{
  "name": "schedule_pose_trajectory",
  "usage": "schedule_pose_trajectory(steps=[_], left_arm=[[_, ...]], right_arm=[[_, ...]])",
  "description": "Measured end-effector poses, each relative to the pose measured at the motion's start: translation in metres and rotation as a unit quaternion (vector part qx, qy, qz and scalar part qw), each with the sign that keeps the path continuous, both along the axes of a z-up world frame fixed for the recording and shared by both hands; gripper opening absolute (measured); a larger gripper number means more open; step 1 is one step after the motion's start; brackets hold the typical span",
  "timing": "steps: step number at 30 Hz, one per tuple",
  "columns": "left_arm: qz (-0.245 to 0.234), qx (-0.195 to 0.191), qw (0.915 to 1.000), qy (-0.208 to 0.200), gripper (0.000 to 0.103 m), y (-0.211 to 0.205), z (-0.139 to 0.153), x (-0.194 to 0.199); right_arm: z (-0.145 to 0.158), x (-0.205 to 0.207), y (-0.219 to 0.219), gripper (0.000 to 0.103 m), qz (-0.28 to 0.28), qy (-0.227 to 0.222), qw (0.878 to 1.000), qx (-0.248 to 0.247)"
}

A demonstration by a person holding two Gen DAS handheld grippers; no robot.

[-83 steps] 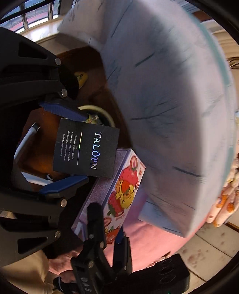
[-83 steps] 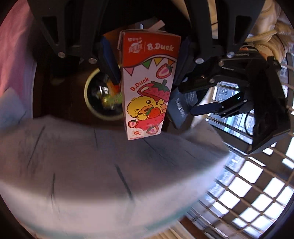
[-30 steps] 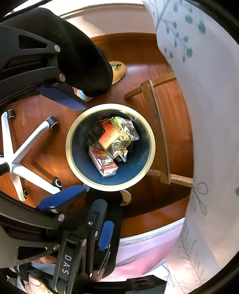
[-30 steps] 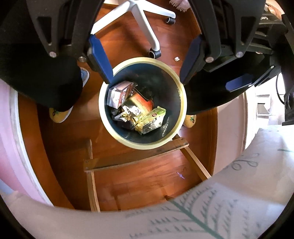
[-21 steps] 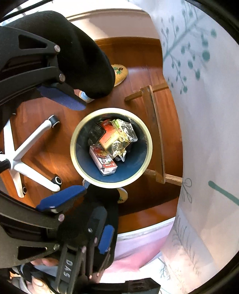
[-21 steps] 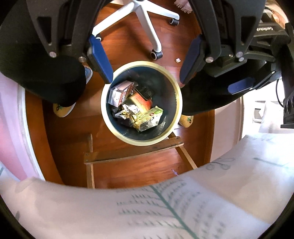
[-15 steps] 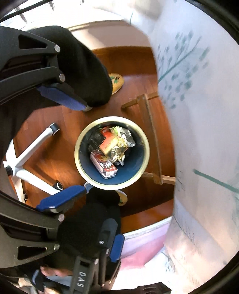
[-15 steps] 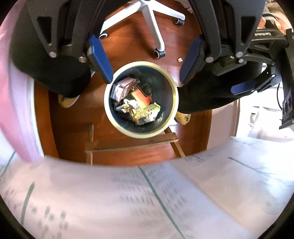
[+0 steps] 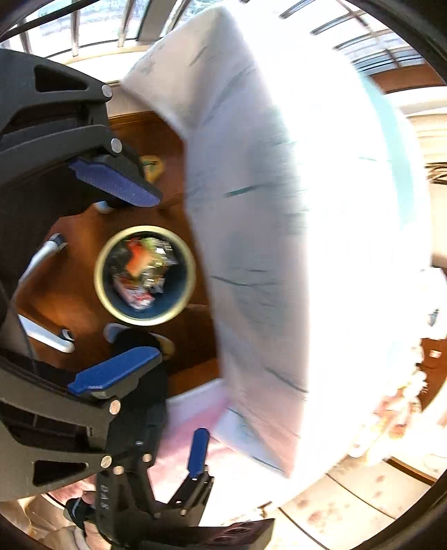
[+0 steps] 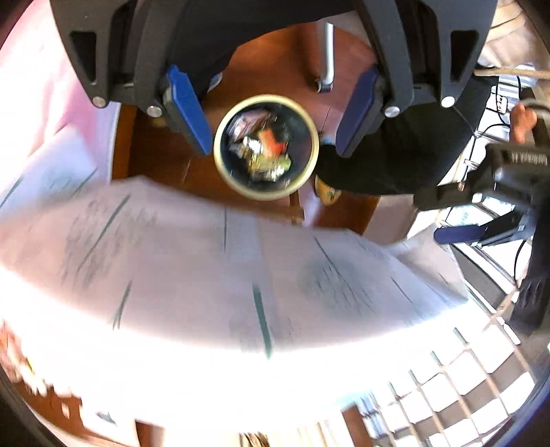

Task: Collect trash
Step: 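Raise both tools back up toward the tissue and paper on the table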

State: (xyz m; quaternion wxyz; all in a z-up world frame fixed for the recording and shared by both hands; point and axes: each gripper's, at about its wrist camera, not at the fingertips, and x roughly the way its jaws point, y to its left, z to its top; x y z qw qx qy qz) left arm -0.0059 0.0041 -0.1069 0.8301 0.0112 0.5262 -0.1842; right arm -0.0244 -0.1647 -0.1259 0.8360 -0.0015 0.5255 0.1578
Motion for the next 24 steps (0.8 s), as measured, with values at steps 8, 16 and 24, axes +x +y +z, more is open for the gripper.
schedule_pose_trajectory(steps=[8, 16, 24], left_arm=[[0.024, -0.016, 0.9974, -0.066, 0.082, 0.008, 0.064, 0.038], [0.04, -0.004, 0.9961, -0.078, 0.082, 0.016, 0.089, 0.097], [0.048, 0.02, 0.9967, -0.062, 0.083, 0.019, 0.093, 0.192]], right_arm=[[0.079, 0.025, -0.016, 0.075, -0.014, -0.079, 0.996, 0.037], [0.112, 0.087, -0.024, 0.075, -0.036, -0.114, 0.993, 0.017], [0.1, 0.177, -0.048, 0.075, -0.082, -0.085, 0.992, 0.034]])
